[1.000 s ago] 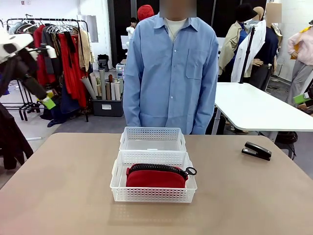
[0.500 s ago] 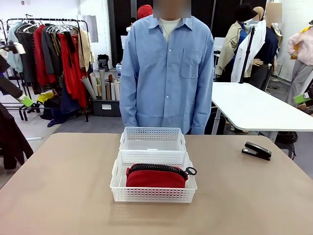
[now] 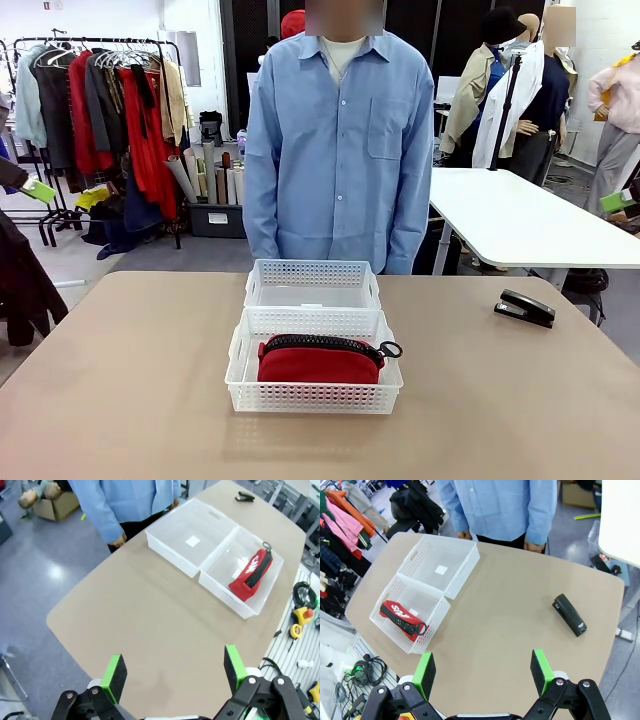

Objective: Distribute items into two baskets.
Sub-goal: Pick up the Stapler that the person points to.

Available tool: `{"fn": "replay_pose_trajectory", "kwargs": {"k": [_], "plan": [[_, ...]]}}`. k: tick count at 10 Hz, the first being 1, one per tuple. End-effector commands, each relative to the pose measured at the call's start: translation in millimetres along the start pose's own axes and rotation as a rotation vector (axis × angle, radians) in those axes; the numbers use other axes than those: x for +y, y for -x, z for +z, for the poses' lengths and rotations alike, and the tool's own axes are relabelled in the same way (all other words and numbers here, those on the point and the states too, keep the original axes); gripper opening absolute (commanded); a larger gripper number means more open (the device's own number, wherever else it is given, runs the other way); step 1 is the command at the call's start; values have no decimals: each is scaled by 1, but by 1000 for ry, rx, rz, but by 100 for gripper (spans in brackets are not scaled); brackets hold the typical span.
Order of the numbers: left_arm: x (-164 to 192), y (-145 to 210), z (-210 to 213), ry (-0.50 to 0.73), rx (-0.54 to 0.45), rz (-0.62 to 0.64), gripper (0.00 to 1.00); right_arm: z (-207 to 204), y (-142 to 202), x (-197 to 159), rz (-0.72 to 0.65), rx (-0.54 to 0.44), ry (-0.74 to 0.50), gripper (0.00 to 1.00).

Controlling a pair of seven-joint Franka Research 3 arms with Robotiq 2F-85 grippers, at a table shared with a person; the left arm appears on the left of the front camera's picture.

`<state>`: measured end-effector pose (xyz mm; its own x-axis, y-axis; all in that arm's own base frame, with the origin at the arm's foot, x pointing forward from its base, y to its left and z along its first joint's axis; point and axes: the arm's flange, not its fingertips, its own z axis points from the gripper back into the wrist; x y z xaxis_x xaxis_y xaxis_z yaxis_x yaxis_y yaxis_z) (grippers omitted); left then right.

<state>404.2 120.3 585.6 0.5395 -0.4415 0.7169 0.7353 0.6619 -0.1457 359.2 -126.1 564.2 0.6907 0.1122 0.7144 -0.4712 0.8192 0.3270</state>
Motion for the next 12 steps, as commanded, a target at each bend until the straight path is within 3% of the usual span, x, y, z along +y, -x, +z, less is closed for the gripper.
{"fn": "replay_pose_trajectory", "kwargs": {"k": [1, 4, 12], "plan": [[3, 4, -3, 25, -30, -16, 100, 0, -1, 0, 4, -16, -14, 100], [5, 8, 5, 85, -146, -46, 100, 0, -1, 0, 4, -16, -14, 100], [3, 5, 0, 77, -118, -25, 100, 0, -1, 0, 4, -16, -14, 100]]}}
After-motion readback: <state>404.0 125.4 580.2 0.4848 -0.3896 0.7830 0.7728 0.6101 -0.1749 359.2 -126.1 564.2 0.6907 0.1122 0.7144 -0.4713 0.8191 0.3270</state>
